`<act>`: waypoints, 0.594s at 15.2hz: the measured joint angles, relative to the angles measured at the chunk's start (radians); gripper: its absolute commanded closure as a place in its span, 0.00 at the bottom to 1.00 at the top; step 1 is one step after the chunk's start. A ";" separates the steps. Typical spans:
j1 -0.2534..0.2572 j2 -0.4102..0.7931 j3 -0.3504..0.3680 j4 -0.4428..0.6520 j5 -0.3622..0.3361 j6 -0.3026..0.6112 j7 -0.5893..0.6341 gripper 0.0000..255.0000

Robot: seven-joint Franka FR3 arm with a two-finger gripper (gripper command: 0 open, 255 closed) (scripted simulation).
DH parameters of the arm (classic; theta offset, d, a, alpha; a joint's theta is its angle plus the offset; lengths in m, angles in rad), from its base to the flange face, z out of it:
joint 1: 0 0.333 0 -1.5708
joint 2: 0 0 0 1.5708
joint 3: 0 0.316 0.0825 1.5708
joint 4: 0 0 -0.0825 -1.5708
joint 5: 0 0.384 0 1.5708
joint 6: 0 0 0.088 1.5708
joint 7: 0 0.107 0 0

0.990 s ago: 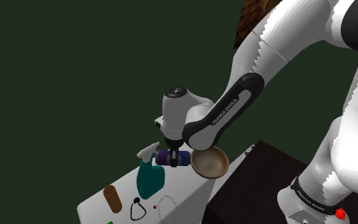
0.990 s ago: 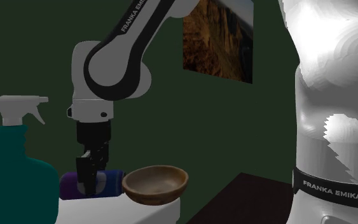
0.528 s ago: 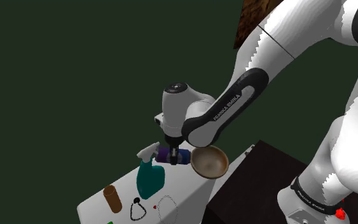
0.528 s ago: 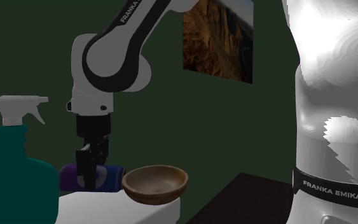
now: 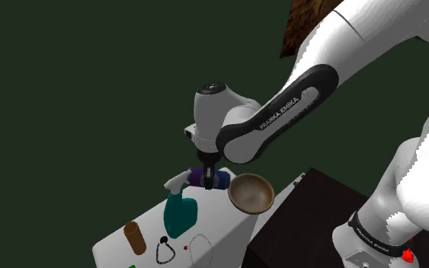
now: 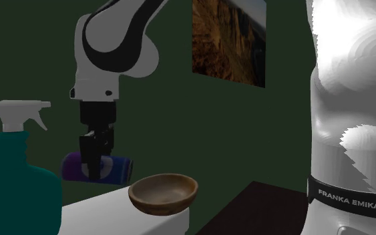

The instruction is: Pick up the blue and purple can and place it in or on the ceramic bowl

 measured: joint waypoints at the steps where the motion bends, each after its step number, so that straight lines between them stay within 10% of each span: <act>1: 0.000 -0.011 0.002 0.001 0.007 -0.012 -0.003 1.00; 9: -0.003 -0.093 0.007 0.029 0.054 -0.116 -0.041 1.00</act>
